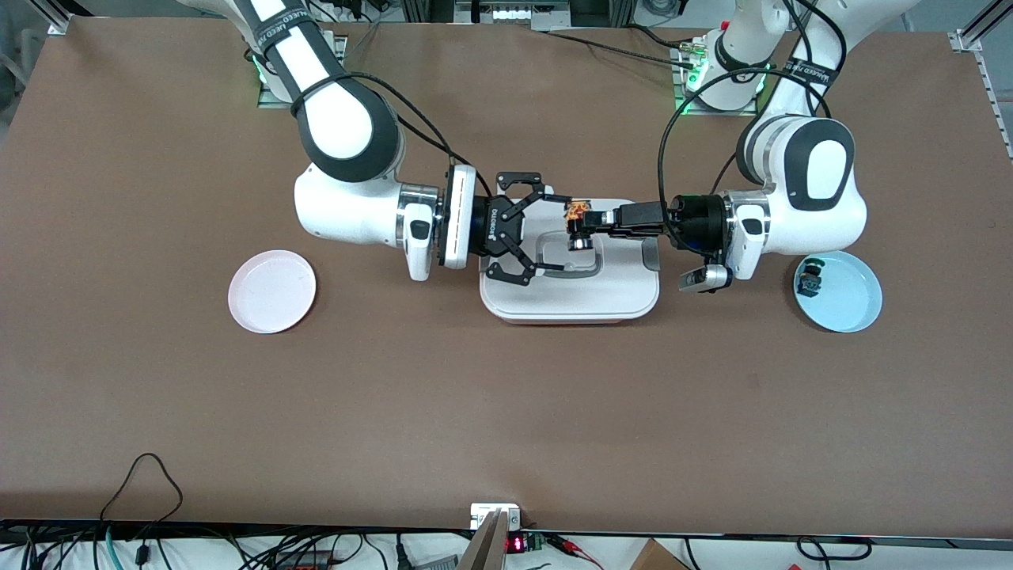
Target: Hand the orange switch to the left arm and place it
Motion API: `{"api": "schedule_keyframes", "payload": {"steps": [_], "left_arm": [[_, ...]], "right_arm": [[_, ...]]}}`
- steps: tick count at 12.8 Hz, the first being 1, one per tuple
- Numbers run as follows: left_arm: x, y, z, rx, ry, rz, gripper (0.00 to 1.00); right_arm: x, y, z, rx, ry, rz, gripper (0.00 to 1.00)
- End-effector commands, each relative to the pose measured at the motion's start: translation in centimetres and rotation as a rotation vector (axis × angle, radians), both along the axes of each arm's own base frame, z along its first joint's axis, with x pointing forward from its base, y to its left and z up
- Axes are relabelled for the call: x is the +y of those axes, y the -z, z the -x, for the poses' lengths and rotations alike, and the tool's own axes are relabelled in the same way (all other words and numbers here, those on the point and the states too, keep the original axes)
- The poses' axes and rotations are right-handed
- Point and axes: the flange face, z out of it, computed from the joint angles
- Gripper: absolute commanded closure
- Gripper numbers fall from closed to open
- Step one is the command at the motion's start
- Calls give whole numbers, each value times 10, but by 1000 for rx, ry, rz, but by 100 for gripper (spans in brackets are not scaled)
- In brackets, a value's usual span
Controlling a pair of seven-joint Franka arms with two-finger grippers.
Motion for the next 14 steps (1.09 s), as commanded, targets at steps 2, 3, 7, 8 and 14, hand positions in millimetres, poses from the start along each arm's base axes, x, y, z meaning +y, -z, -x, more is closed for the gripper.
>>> {"api": "schedule_keyframes", "payload": {"steps": [2,3,7,8,14], "left_arm": [[1,-9,2,-48,1,11,85],[1,-9,2,-56,13,-6,85],[13,-26,7,-139,101,-158,85],[16,-24,9,-155,133,-205,85],[97,-21,14,-229,521,-588,82]], "right_arm": [[-60,-29,-32,40,-104,13,0],[-73,-32,-36,41,-135,7,0],[-124,-43,-47,37,-210,23,0],[-138,-43,-49,40,-235,27,0],[-265,-69,-40,147,-395,190,0]]}}
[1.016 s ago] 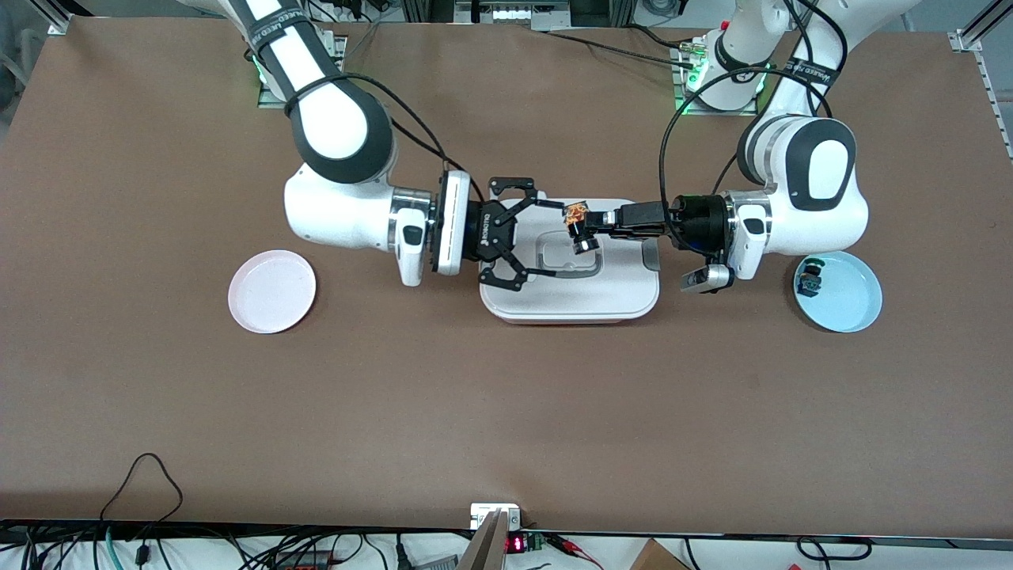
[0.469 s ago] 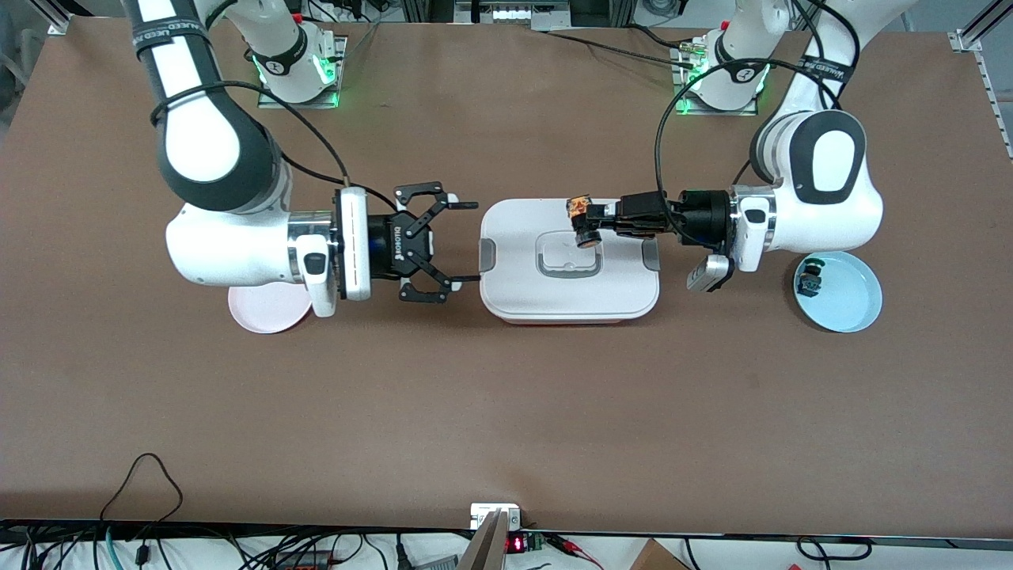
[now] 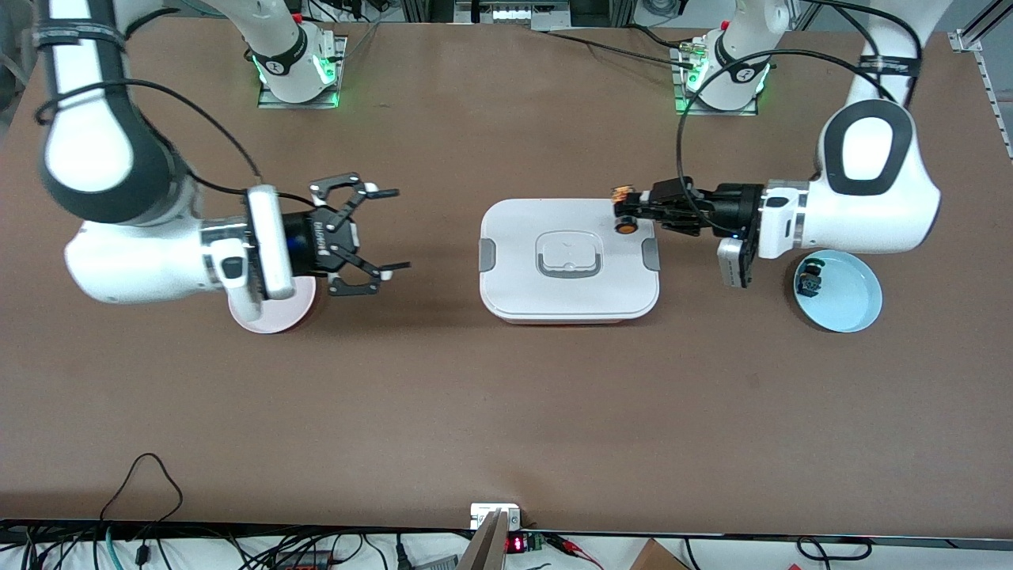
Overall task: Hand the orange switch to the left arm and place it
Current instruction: 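Carry the switch to the blue dish while the right gripper retreats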
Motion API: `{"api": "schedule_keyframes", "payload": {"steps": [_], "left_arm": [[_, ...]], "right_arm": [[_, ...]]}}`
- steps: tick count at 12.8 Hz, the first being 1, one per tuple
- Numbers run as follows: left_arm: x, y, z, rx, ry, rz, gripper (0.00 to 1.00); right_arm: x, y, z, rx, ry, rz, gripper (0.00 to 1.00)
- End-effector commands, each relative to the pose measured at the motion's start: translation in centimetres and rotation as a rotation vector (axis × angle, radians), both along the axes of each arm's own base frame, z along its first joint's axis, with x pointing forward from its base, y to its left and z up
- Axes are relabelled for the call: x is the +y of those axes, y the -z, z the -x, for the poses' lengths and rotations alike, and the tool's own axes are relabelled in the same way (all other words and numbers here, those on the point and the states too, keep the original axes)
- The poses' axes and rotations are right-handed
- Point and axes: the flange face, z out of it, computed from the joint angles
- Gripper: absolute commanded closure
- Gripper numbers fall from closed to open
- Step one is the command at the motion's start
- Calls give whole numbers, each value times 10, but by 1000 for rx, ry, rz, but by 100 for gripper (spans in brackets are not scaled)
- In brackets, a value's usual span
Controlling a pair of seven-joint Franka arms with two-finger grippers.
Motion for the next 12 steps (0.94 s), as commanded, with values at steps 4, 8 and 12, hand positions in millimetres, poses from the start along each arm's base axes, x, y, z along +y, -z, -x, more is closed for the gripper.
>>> {"api": "schedule_keyframes", "payload": {"steps": [4,8,12], "left_arm": [[69,-4,-4,-74,278,-444,83],[98,11,-4,-163,529,-667,84],[126,40,-18,-261,812,-769,84]], "right_arm": [[-142,-35,32,179,17,494,0],[-173,-117,54,96,199,1049,0],[-155,-177,98,133,377,1245,0]]}}
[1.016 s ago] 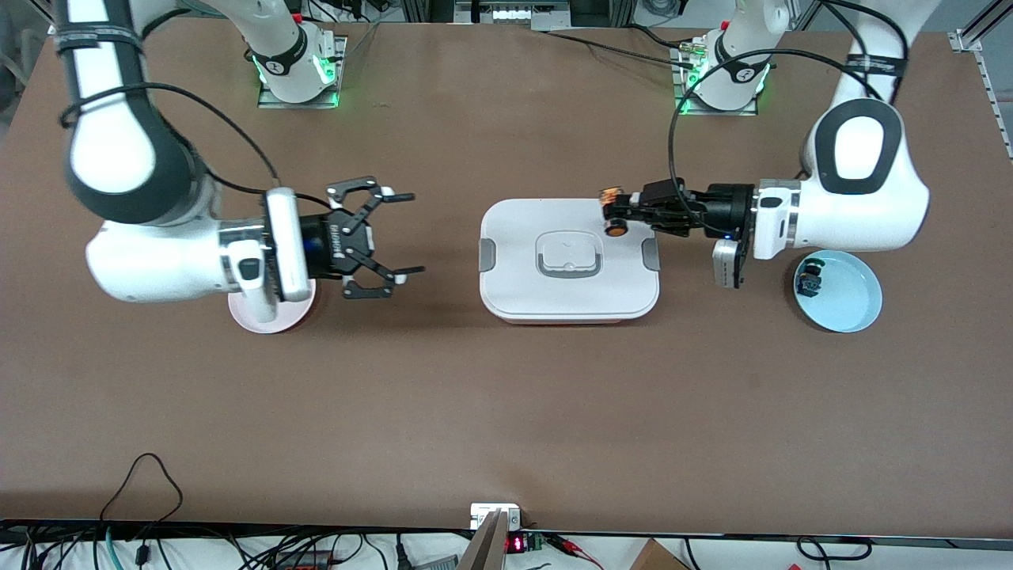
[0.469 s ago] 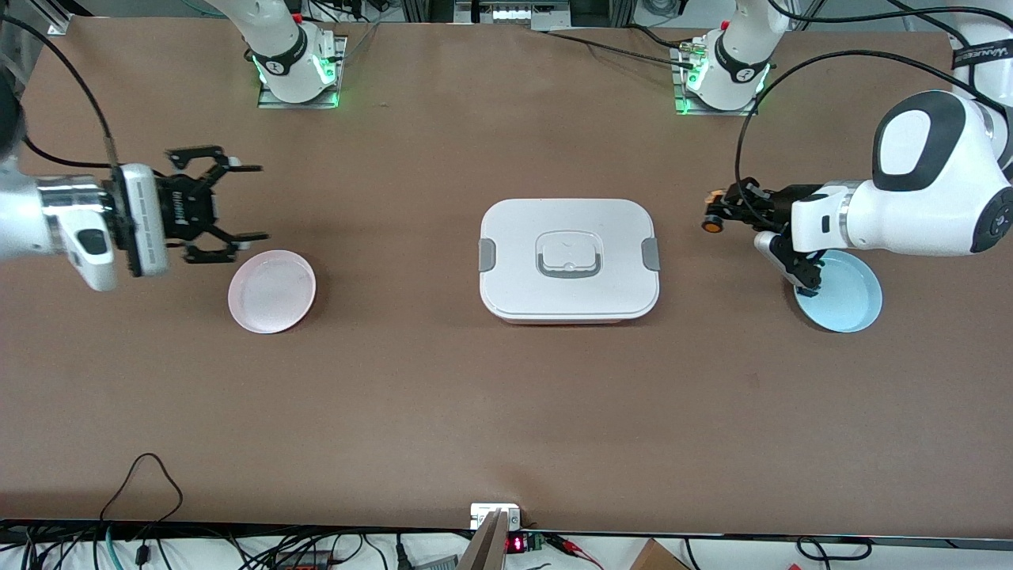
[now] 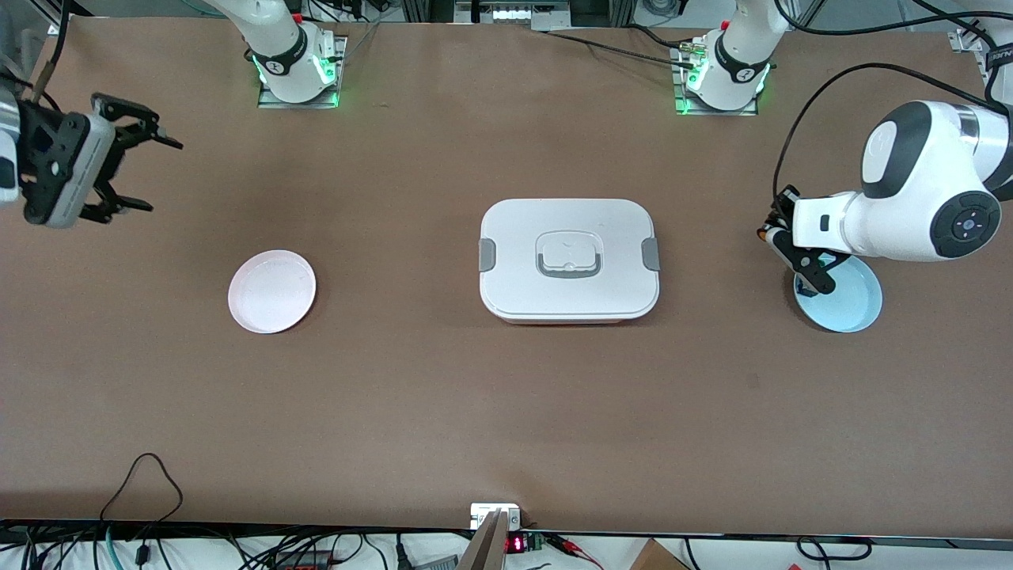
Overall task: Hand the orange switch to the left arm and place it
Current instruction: 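Carry the switch to the blue dish while the right gripper retreats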
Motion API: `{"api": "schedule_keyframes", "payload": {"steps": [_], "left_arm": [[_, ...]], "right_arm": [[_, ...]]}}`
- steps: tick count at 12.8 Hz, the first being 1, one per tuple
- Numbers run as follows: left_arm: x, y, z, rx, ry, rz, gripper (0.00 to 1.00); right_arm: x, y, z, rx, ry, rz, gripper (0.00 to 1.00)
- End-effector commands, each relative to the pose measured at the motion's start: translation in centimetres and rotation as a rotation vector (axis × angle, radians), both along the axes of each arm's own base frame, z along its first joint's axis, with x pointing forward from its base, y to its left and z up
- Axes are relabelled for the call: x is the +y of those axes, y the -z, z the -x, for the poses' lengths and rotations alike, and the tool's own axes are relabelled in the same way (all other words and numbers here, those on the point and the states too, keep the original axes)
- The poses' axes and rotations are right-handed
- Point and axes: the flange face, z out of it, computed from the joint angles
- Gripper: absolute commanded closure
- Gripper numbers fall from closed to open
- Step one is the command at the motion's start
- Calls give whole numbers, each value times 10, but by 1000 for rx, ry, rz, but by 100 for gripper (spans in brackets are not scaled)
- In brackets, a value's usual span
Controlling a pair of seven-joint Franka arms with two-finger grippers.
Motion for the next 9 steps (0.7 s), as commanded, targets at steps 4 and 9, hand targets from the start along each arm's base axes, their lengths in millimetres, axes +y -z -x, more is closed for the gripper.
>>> {"api": "schedule_keyframes", "payload": {"steps": [4,9], "left_arm": [[27,63,-22,42,412,-98,82],[106,119,-24,-2,689,-64,84]], "right_arm": [[4,-13,35,-18,141,175,0],[11,21,80,-109,309,239,0]]}}
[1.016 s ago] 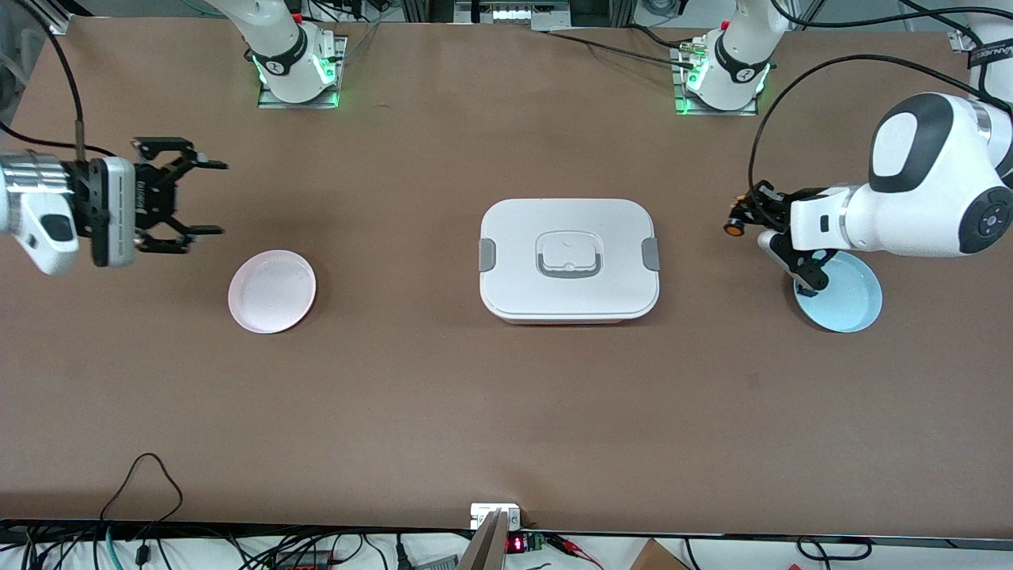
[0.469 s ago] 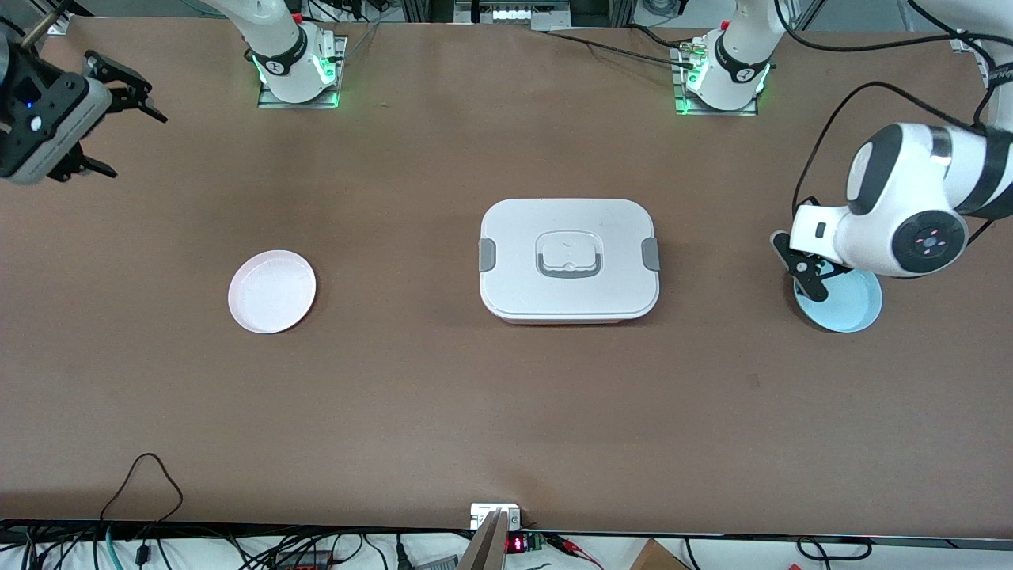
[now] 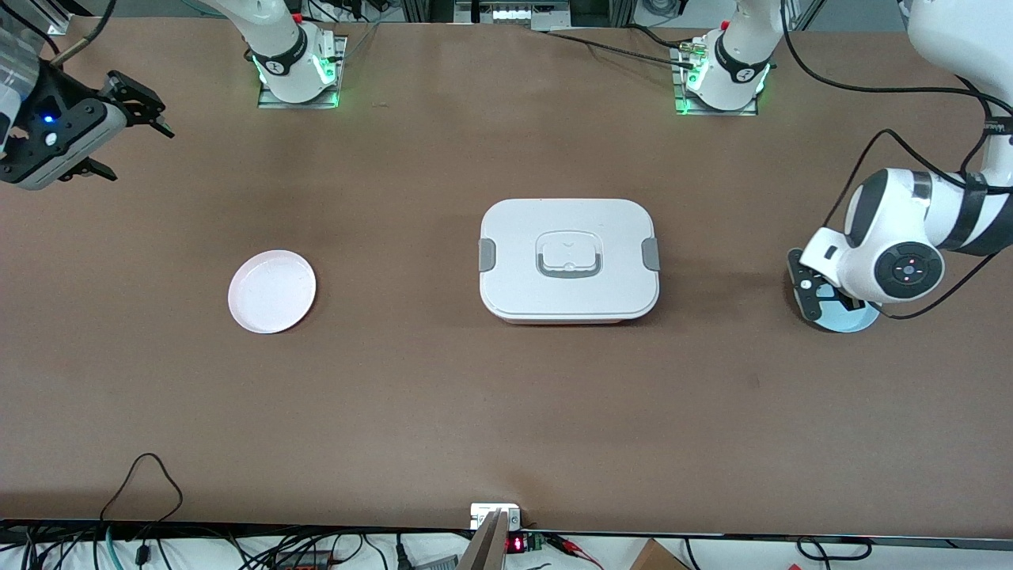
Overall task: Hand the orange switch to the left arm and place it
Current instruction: 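Carry the switch to the blue dish while the right gripper retreats, then lower the switch into the blue dish and open the left gripper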
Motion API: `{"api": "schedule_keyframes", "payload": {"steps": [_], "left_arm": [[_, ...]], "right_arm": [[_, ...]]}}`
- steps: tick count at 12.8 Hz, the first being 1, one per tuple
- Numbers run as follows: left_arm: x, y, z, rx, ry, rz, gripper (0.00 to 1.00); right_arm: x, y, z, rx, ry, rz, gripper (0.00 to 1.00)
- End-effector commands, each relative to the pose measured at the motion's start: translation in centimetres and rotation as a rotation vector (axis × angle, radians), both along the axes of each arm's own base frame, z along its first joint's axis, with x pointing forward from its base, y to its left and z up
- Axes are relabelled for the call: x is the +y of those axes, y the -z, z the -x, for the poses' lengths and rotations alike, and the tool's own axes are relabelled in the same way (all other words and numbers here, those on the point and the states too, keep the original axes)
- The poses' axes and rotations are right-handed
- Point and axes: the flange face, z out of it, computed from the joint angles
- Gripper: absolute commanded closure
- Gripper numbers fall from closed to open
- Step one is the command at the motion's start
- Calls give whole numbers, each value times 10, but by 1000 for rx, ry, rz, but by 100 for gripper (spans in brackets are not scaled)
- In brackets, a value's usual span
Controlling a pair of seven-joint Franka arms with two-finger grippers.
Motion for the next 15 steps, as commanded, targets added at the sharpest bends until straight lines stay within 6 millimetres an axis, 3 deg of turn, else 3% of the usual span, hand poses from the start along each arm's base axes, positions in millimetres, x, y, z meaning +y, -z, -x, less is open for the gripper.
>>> {"api": "schedule_keyframes", "payload": {"steps": [1,4,5,8,10,12,14,15], "left_arm": [[22,19,6,32,151,-66,88],[37,52,15,85,178,-83,89],[42,55,12,69,204,-95,89],[62,75,9,22,232,-81,89],[70,86,13,29,220,-67,89],[71,87,13,33,220,-65,88],[72,92,13,30,211,-59,63],[71,89,12,28,211,-63,19]], "right_arm": [[11,11,32,-38,66,36,0],[10,21,31,-38,103,39,0],[10,21,25,-45,110,39,0],[-10,13,6,-124,164,14,0],[-3,29,-13,-149,158,25,0],[5,31,-16,-161,158,38,0],[13,34,-17,-153,298,47,0],[15,35,-17,-154,311,47,0]]}}
